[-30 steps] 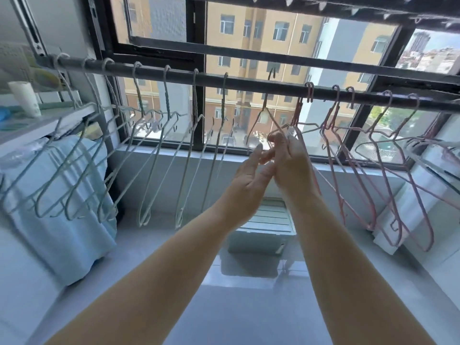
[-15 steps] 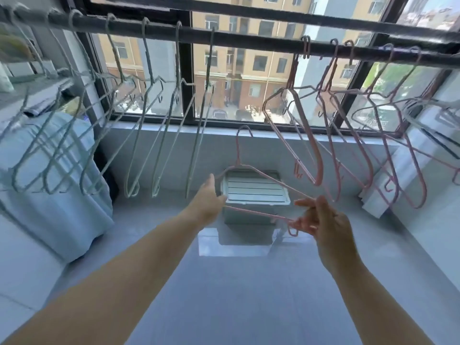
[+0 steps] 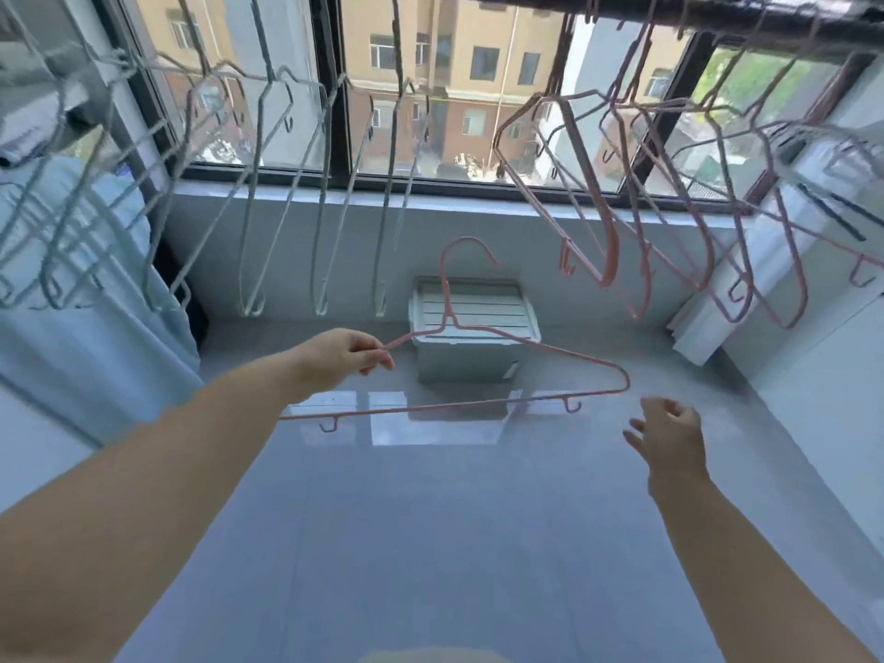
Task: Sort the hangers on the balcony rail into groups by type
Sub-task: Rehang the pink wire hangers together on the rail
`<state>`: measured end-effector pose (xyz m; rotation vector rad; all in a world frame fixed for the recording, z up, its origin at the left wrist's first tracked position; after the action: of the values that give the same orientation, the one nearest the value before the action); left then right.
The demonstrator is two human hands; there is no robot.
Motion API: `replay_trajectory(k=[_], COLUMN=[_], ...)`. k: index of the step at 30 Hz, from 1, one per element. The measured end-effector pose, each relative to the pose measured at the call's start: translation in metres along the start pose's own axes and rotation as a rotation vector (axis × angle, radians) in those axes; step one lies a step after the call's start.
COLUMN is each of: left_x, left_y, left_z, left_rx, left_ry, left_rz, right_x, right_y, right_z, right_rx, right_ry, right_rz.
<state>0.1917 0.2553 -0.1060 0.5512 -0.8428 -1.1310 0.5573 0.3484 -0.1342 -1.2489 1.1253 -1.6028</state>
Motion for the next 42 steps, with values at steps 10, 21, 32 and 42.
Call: replay_trajectory(k=[10,21,32,42], left_x=[0.003,-0.001,0.020,0.000], left_y=[0.019,0.113,0.188,0.193], left_z=[-0.056,-0.043,0.049,0.092], left_rx=[0.655,0.948,0.627,0.651], left_ry=[0.068,0.196,0.422,0.481], left_rz=[0.054,-0.070,-0.353,-0.295], right_x=[0.145,0.159,0.164,0.146], right_y=[0.034,-0.003,-0.135,-0.179], right_z=[-0.132,-0.140,-0.130,-0.176], right_rx=[0.650,0.581,0.309,0.218], right_ry=[-0.824,-0.735,-0.542,-0.507], right_rz=[0.307,0.512,0.792,0.722])
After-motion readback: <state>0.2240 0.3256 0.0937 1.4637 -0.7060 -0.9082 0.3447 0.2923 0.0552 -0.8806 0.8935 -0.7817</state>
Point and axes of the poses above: each hand's wrist, its own x-axis away from the middle knuckle, its own z-axis out of the back of the hand, y = z × x, the point moved 8 cm from there along -x, towards the middle knuckle
